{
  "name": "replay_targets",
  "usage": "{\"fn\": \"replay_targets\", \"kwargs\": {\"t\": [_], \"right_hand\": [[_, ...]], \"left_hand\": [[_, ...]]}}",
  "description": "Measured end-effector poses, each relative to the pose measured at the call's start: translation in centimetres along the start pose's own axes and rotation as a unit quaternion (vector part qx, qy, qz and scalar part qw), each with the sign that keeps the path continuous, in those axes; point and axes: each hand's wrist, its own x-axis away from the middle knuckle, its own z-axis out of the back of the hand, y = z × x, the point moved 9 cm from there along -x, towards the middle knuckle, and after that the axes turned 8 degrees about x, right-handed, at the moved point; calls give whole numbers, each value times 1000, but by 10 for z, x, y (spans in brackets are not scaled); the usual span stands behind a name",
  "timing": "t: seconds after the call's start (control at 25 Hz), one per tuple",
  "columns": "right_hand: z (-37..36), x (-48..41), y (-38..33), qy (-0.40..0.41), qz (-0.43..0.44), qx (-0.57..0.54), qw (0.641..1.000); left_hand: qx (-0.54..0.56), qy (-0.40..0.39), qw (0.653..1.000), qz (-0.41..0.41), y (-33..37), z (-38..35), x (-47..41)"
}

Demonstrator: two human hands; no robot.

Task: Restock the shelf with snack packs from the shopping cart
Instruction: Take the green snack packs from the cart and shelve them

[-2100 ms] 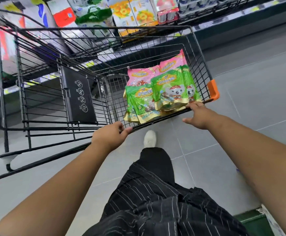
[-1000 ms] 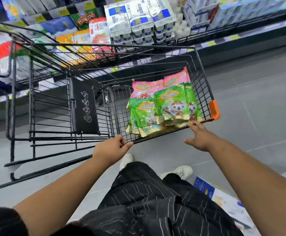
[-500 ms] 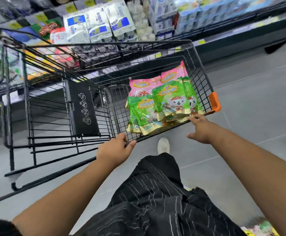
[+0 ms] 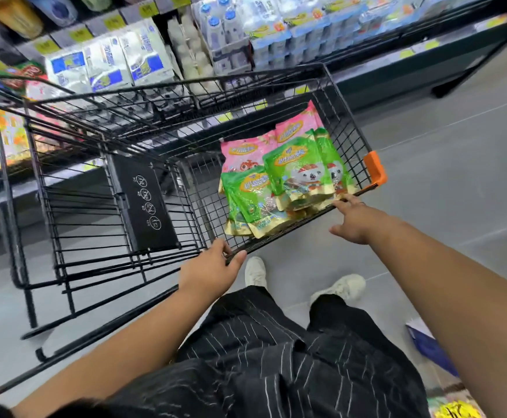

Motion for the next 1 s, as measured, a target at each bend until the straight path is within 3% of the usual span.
{"fn": "replay_targets", "kwargs": {"t": [0.6,1.0], "right_hand": [[57,-43,215,-7,86,56,995],[118,-82,310,-49,109,113,986]], "left_hand": [[-1,29,999,32,204,-40,-42],[-4,57,998,26,301,-63,-72]]}}
